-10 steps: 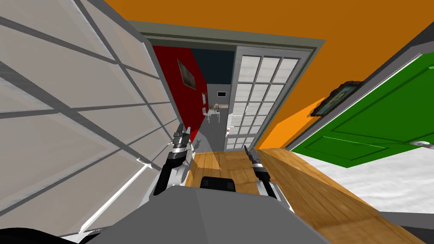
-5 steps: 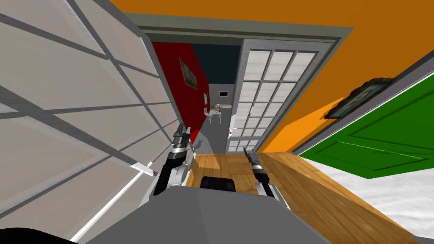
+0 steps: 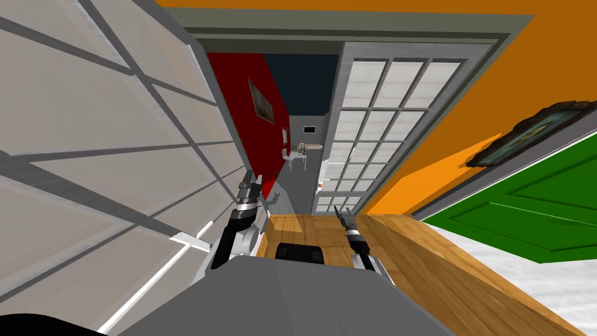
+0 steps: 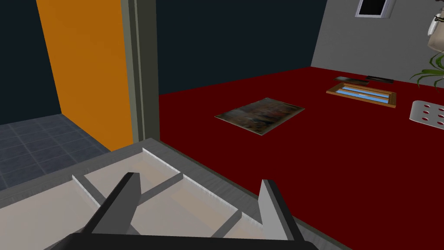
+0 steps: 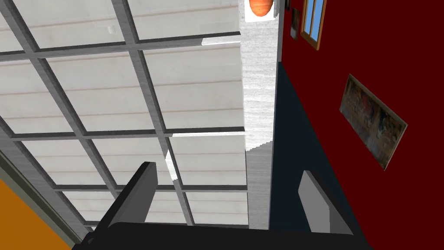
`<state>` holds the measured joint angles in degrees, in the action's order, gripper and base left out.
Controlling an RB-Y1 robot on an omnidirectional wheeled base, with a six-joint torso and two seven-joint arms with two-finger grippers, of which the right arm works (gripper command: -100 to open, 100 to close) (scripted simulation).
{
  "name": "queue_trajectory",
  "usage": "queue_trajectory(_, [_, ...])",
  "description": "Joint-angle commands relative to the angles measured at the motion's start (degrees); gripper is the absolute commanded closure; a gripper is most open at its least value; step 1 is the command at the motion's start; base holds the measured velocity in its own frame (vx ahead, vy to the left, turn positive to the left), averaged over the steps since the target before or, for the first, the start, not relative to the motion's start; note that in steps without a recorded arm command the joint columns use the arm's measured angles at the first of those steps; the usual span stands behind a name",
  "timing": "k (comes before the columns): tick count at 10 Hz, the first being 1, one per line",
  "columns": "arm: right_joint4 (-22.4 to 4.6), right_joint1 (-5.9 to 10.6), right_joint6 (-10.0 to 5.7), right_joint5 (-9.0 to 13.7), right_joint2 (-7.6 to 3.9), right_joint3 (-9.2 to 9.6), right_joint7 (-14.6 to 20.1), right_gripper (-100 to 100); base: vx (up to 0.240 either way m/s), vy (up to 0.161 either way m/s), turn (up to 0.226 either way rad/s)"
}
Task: Pull the door open
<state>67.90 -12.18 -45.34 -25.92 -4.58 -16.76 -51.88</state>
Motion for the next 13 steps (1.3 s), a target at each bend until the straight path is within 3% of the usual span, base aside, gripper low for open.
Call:
queue_trajectory(1, [-1.93, 0.31, -0.89, -0.46, 0.21, -0.50, -1.56, -100, 0.115, 0.025, 0.056])
queue_trajectory(9, [-12.81, 2.84, -4.61, -3.47, 1.83, -3.33, -10.18, -100, 0.147, 0.010, 0.065])
queue_trajectory(12, [-15.80, 3.53, -5.63, -4.29, 2.50, -4.11, -12.55, -100, 0.148, -0.029, 0.052])
queue_trajectory(13, [-15.48, 3.48, -5.58, -4.02, 2.14, -4.01, -11.89, -100, 0.064, -0.014, 0.011])
